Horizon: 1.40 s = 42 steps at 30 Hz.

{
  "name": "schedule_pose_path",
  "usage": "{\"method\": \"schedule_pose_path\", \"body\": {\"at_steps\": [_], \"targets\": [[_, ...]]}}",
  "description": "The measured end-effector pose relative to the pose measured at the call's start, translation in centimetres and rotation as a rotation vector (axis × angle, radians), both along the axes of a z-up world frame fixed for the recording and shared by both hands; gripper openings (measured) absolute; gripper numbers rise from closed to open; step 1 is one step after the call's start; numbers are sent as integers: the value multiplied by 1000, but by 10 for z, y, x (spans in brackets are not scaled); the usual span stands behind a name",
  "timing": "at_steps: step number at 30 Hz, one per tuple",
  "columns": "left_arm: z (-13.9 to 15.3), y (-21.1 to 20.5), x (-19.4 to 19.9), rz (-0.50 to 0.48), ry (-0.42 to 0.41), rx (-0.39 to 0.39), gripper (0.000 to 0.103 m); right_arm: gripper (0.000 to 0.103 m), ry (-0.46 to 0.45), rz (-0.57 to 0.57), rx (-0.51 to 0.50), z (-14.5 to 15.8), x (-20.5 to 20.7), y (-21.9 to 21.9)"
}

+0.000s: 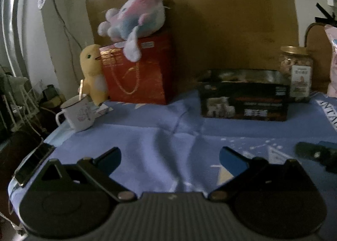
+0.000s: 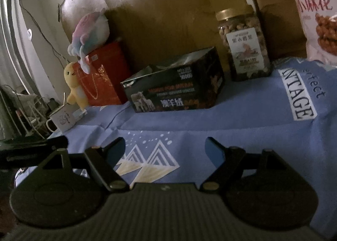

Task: Organize snacks

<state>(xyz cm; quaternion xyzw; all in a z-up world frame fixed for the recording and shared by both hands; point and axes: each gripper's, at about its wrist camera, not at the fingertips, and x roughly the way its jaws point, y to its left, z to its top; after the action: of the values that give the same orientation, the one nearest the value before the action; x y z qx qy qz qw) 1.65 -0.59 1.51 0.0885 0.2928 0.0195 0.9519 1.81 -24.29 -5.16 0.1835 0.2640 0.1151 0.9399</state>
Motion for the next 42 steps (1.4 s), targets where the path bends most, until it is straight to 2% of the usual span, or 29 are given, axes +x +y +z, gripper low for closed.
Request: {"method": "schedule_pose_path", "body": {"at_steps": [2, 6, 9, 14, 20, 25, 31, 37, 42], "targets": [[-2, 11, 3, 16, 0, 0, 103, 85, 6, 5, -4, -3, 3, 2], [-3, 29, 7, 12, 10, -55, 103, 85, 0, -42, -19, -3, 4, 2], [-5, 37, 7, -10, 15, -90, 103, 85, 42, -90, -62, 0, 2, 8], [-12, 44, 5, -44, 43, -117, 103, 85, 73, -106, -102, 5, -11, 35], [-19, 48, -5, -84, 64, -134, 103, 85, 84, -131, -42, 18, -37, 55], [-23, 48, -8, -105, 96, -166, 103, 85, 68, -124, -75, 30, -51, 70], [-19, 50, -18, -99, 80, -140, 103, 85, 64, -131, -75, 31, -54, 74], [-13, 56, -22, -101, 58, -178, 103, 85, 69, -128, -68, 31, -59, 78], [-9, 57, -23, -124, 75, -173, 103, 85, 54, -128, -70, 35, -64, 80]]}}
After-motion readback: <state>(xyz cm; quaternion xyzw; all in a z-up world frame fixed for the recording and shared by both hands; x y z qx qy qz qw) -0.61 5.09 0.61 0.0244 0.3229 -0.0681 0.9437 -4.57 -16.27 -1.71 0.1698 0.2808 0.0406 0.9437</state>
